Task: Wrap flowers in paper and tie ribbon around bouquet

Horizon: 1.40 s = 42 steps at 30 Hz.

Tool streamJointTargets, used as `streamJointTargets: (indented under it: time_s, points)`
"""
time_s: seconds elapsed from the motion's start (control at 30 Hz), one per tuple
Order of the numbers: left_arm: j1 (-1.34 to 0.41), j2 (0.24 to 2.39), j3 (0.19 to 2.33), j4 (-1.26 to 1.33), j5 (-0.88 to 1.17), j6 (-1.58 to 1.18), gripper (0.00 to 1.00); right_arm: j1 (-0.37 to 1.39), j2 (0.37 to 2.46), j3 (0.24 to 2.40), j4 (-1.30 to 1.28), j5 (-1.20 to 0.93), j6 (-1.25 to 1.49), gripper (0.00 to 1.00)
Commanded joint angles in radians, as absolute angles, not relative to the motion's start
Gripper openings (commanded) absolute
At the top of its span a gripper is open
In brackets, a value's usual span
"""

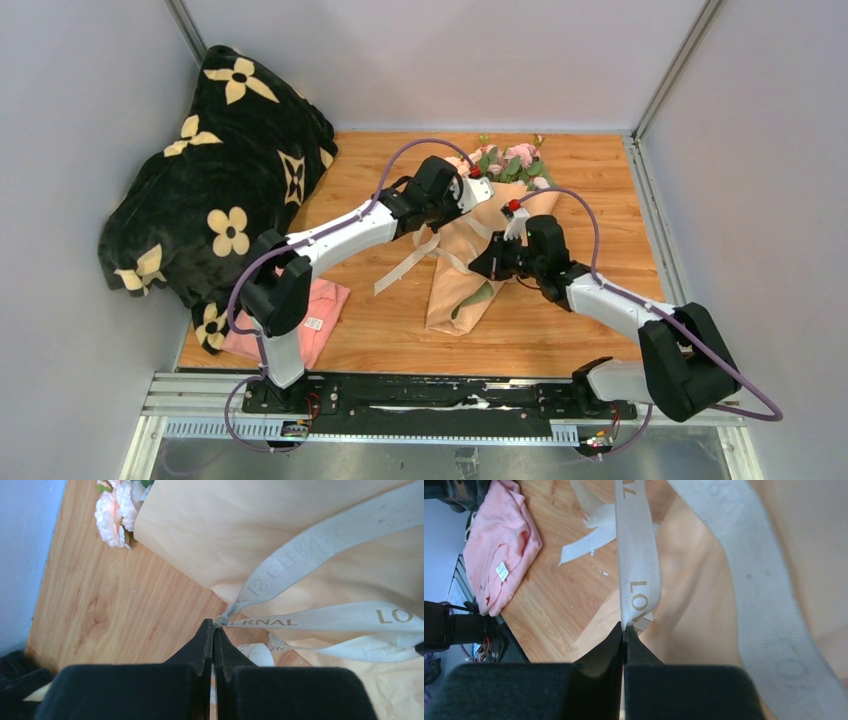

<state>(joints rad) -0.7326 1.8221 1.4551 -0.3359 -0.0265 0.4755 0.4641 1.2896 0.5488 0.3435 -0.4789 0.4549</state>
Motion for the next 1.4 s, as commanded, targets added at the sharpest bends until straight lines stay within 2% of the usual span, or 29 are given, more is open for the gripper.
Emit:
streamJointTargets:
  time_s: [0.0,0.07,0.13,0.27,0.4,0.47,0.5,0.63,0.77,1.03,1.13,1.2,1.37]
  points:
    - [-0.739,1.789,1.445,-0.291,-0.061,0.482,0.03,0.408,1.251,0.559,0.114,-0.559,0.411,0.00]
    - [-0.743,1.791,1.447,-0.344,0.002,0.458,0.13,0.385,1.251,0.546,0.116,-0.570,0.414,0.00]
    - [-0.753,1.789,1.459,-0.438,0.085,0.454,0.31,0.370,1.254,0.542,0.114,-0.587,0.419,0.00]
    - [-0.764,1.756,1.500,-0.601,0.246,0.483,0.57,0.348,1.261,0.543,0.085,-0.593,0.409,0.00]
    - [-0.744,1.688,1.529,-0.721,0.347,0.545,0.74,0.333,1.272,0.538,0.064,-0.595,0.391,0.00]
    - [-0.688,1.670,1.505,-0.714,0.336,0.564,0.76,0.330,1.272,0.532,0.063,-0.594,0.389,0.00]
    - [-0.652,1.682,1.493,-0.694,0.313,0.567,0.76,0.329,1.272,0.530,0.064,-0.594,0.388,0.00]
    - [-0.538,1.886,1.606,-0.742,0.200,0.531,0.61,0.328,1.273,0.528,0.063,-0.599,0.385,0.00]
    - [-0.515,2.029,1.683,-0.735,0.213,0.535,0.62,0.328,1.272,0.525,0.060,-0.600,0.379,0.00]
    - [-0.515,2.136,1.754,-0.739,0.294,0.516,0.61,0.328,1.263,0.514,0.054,-0.582,0.370,0.00]
    - [-0.518,2.167,1.750,-0.757,0.273,0.510,0.57,0.328,1.261,0.512,0.054,-0.578,0.367,0.00]
    - [-0.518,2.185,1.750,-0.768,0.268,0.509,0.49,0.328,1.262,0.515,0.054,-0.582,0.366,0.00]
    - [-0.518,2.185,1.741,-0.801,0.311,0.519,0.04,0.328,1.255,0.527,0.036,-0.577,0.364,0.00]
